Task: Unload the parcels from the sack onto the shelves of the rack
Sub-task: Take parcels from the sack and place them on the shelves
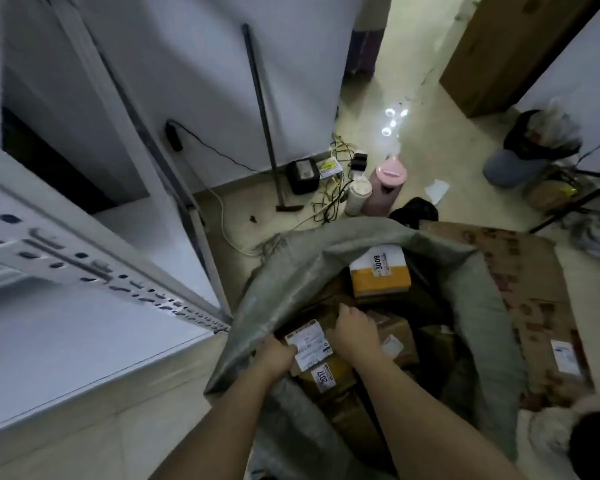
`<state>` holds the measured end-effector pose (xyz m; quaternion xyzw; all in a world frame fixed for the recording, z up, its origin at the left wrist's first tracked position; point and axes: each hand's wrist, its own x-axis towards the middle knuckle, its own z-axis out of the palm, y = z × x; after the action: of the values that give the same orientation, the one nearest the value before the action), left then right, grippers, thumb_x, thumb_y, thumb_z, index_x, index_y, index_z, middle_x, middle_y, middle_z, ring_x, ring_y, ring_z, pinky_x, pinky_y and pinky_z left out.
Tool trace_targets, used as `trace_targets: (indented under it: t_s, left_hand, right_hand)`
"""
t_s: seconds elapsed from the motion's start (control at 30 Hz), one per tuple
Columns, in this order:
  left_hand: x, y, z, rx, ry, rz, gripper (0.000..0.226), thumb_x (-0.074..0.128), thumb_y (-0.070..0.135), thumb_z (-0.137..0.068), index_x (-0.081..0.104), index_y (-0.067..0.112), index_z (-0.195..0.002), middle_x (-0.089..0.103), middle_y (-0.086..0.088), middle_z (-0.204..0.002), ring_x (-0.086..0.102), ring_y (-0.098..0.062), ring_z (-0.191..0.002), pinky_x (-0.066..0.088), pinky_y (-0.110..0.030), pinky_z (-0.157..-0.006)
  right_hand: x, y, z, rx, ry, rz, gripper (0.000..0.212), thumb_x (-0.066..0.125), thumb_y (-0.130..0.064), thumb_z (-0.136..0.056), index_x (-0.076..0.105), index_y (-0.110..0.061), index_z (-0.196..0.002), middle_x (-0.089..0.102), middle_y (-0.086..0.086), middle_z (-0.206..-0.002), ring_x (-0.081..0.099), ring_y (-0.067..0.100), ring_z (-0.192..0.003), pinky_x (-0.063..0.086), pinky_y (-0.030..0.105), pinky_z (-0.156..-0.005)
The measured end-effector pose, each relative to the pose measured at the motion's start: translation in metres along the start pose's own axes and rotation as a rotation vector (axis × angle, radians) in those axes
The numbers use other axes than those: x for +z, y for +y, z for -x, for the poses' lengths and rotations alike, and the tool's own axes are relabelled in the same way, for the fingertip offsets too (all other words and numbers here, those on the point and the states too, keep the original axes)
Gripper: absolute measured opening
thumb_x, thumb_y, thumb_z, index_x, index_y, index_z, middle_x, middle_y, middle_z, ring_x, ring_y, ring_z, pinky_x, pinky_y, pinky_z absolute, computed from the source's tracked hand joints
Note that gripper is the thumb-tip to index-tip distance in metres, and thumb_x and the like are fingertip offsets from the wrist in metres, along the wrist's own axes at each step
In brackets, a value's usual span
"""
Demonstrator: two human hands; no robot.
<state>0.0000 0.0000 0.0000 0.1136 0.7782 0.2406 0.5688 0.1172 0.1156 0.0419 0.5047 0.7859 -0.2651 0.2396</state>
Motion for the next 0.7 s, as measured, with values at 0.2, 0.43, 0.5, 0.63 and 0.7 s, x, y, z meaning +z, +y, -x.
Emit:
trace_targets:
  t_s: [0.2, 0.43, 0.5, 0.63, 0.7]
  left_hand:
    - [0.007, 0.011, -0.001, -0.221, -0.047, 0.366, 0.025, 0.051, 0.012, -0.093, 0.057, 0.0, -0.114, 0.066, -0.014, -0.1, 0.064, -0.024, -0.09, 0.053, -0.035, -0.081]
    - [0.006, 0.043, 0.052, -0.232, -0.019, 0.647, 0.023, 0.039, 0.012, -0.097, 0.06, 0.002, -0.095, 0.064, -0.014, -0.086, 0.061, -0.024, -0.079, 0.049, -0.032, -0.063]
    - [0.0, 0.051, 0.078, -0.227, -0.006, 0.673, 0.023, 0.039, 0.013, -0.098, 0.058, 0.004, -0.087, 0.063, -0.013, -0.082, 0.06, -0.023, -0.075, 0.048, -0.032, -0.061]
    - [-0.02, 0.075, 0.143, -0.186, 0.019, 0.674, 0.026, 0.041, 0.013, -0.099, 0.061, 0.002, -0.087, 0.062, -0.013, -0.075, 0.059, -0.023, -0.071, 0.049, -0.033, -0.063]
    - [-0.031, 0.086, 0.177, -0.12, 0.006, 0.633, 0.026, 0.041, 0.016, -0.1, 0.061, 0.003, -0.09, 0.061, -0.01, -0.077, 0.057, -0.019, -0.071, 0.048, -0.028, -0.061]
  right_hand:
    - [0.02, -0.006, -0.023, 0.059, -0.132, -0.046, 0.068, 0.042, -0.036, -0.097, 0.015, -0.007, -0.151, 0.035, 0.014, -0.151, 0.024, 0.028, -0.144, 0.008, 0.043, -0.119]
    - [-0.003, -0.01, 0.014, 0.24, 0.035, -0.56, 0.051, 0.039, -0.03, -0.101, 0.034, -0.006, -0.145, 0.04, 0.014, -0.143, 0.045, 0.03, -0.126, 0.038, 0.039, -0.101]
    - [-0.018, -0.015, 0.038, 0.293, 0.063, -0.663, 0.051, 0.035, -0.036, -0.103, 0.036, -0.008, -0.145, 0.035, 0.015, -0.145, 0.043, 0.03, -0.126, 0.036, 0.039, -0.101]
    - [-0.056, -0.023, 0.092, 0.348, 0.116, -0.851, 0.053, 0.039, -0.045, -0.101, 0.044, -0.012, -0.142, 0.03, 0.013, -0.146, 0.04, 0.031, -0.128, 0.034, 0.041, -0.105]
    - [-0.074, -0.027, 0.117, 0.372, 0.142, -0.998, 0.052, 0.044, -0.047, -0.098, 0.044, -0.015, -0.139, 0.032, 0.013, -0.144, 0.042, 0.032, -0.125, 0.037, 0.044, -0.103]
